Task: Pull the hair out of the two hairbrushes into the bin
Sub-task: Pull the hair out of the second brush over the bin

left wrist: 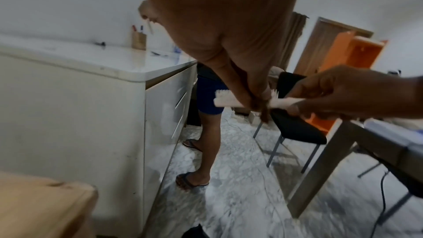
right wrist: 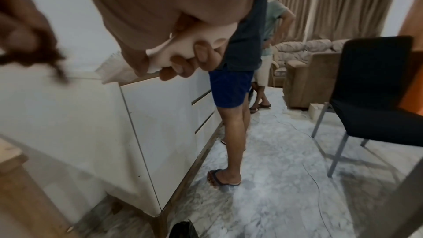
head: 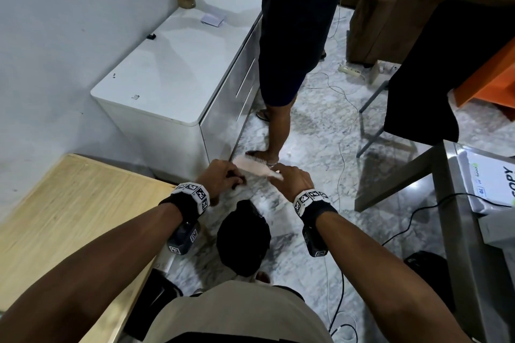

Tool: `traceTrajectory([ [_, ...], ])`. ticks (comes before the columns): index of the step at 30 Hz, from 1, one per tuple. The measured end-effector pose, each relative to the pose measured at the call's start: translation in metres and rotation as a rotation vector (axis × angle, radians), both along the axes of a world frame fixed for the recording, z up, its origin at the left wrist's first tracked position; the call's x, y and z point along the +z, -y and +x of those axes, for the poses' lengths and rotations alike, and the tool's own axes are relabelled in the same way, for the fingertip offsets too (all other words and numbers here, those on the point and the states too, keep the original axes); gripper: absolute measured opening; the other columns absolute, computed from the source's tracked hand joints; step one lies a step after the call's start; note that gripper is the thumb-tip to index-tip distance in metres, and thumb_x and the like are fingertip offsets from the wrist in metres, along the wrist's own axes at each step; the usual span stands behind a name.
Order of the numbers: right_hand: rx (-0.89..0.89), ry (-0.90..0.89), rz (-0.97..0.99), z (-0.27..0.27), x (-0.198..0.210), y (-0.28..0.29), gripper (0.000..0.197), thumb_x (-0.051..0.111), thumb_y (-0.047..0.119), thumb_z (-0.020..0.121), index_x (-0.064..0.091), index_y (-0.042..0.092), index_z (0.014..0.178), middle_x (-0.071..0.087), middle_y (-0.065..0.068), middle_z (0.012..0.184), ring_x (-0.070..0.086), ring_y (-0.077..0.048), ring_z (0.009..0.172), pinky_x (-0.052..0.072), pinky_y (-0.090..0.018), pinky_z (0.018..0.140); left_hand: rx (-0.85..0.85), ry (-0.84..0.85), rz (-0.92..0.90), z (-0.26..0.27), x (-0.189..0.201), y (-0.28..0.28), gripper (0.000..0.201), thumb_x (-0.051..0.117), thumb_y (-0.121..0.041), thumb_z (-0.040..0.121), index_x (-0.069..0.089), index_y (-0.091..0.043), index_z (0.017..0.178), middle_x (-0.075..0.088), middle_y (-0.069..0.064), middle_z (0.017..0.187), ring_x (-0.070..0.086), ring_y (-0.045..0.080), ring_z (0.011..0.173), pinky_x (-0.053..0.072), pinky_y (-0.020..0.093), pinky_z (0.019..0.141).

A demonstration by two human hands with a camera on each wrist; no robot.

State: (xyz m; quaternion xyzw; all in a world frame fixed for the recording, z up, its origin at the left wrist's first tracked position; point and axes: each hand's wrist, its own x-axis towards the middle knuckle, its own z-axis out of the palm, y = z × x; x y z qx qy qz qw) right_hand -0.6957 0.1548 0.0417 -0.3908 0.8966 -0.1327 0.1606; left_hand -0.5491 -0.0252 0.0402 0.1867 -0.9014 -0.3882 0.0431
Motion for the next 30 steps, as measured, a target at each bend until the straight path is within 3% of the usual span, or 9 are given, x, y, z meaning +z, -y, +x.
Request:
traceTrajectory([
  [1, -0.060, -0.005, 0.001, -0.004, 0.000, -0.002, 0.033, 0.056, 0.045, 0.084, 0.061, 0.032, 0.114, 0.070, -0.010, 0.106, 0.065, -0.032, 0.096, 0.049, -0.036, 0.080, -0.057, 0.061, -0.012, 0.002, -0.001, 0.001, 0.009, 0.076, -0.011, 0.074, 0.074, -0.004, 0.080, 0.074, 0.012, 0.077, 0.060, -0.003, 0.060, 0.043, 0.002, 0.060],
  [3, -0.182, -0.009, -0.037, -0.012, 0.000, -0.007, 0.029, 0.056, 0.041, 0.086, 0.061, 0.028, 0.111, 0.071, -0.012, 0.099, 0.065, -0.034, 0.091, 0.050, -0.037, 0.076, -0.124, 0.183, -0.005, 0.007, -0.005, 0.001, 0.009, 0.077, -0.012, 0.074, 0.074, -0.005, 0.078, 0.075, 0.013, 0.075, 0.059, -0.006, 0.052, 0.052, 0.016, 0.061],
  [6, -0.301, 0.007, -0.111, -0.024, 0.001, -0.013, 0.028, 0.056, 0.040, 0.088, 0.060, 0.024, 0.110, 0.070, -0.013, 0.096, 0.064, -0.034, 0.090, 0.048, -0.037, 0.075, -0.217, 0.398, -0.093, 0.012, -0.012, -0.001, 0.013, 0.077, -0.019, 0.074, 0.076, -0.008, 0.078, 0.076, 0.014, 0.077, 0.069, 0.013, 0.068, 0.055, 0.032, 0.069],
  [8, -0.312, 0.009, -0.111, -0.028, 0.001, -0.014, 0.029, 0.056, 0.040, 0.089, 0.060, 0.023, 0.111, 0.070, -0.012, 0.097, 0.064, -0.034, 0.090, 0.047, -0.037, 0.075, -0.234, 0.439, -0.107, 0.015, -0.015, -0.005, 0.017, 0.078, -0.022, 0.073, 0.076, -0.007, 0.080, 0.076, 0.014, 0.078, 0.071, 0.022, 0.075, 0.054, 0.028, 0.068],
  [12, -0.274, -0.001, -0.100, -0.024, 0.001, -0.012, 0.029, 0.056, 0.041, 0.088, 0.060, 0.024, 0.111, 0.070, -0.011, 0.096, 0.064, -0.034, 0.090, 0.048, -0.037, 0.075, -0.196, 0.432, -0.084, 0.015, -0.017, -0.015, 0.021, 0.079, -0.024, 0.071, 0.076, -0.009, 0.085, 0.077, 0.010, 0.083, 0.071, 0.017, 0.076, 0.045, 0.018, 0.062],
  [17, -0.225, -0.001, -0.084, -0.013, 0.000, -0.010, 0.026, 0.055, 0.038, 0.087, 0.060, 0.027, 0.110, 0.071, -0.010, 0.095, 0.065, -0.033, 0.088, 0.047, -0.034, 0.072, -0.202, 0.457, -0.032, 0.016, -0.021, -0.024, 0.049, 0.082, -0.018, 0.064, 0.065, -0.007, 0.109, 0.071, 0.011, 0.097, 0.063, 0.016, 0.077, 0.045, 0.022, 0.072],
  [23, -0.171, 0.033, -0.053, -0.004, -0.001, -0.004, 0.029, 0.057, 0.041, 0.085, 0.059, 0.031, 0.111, 0.070, -0.010, 0.098, 0.065, -0.033, 0.089, 0.051, -0.036, 0.075, 0.083, 0.291, 0.093, 0.009, -0.021, -0.023, 0.064, 0.078, -0.028, 0.073, 0.050, -0.007, 0.126, 0.064, 0.017, 0.117, 0.061, 0.022, 0.090, 0.050, 0.030, 0.083],
  [27, -0.129, 0.117, -0.068, 0.003, 0.005, 0.009, 0.027, 0.058, 0.042, 0.084, 0.060, 0.032, 0.109, 0.070, -0.009, 0.102, 0.064, -0.033, 0.093, 0.052, -0.036, 0.079, 0.439, 0.105, 0.386, -0.007, -0.016, -0.020, 0.130, 0.085, -0.059, 0.044, 0.016, -0.014, 0.145, 0.038, 0.014, 0.145, 0.050, 0.031, 0.125, 0.047, 0.050, 0.101],
  [30, -0.047, 0.140, -0.125, 0.013, 0.012, 0.021, 0.029, 0.060, 0.041, 0.085, 0.061, 0.028, 0.111, 0.069, -0.011, 0.103, 0.064, -0.034, 0.094, 0.049, -0.036, 0.078, 0.564, 0.012, 0.484, -0.020, -0.005, -0.016, 0.147, 0.085, -0.064, 0.034, 0.007, -0.011, 0.147, 0.027, 0.015, 0.153, 0.043, 0.029, 0.133, 0.042, 0.040, 0.107],
])
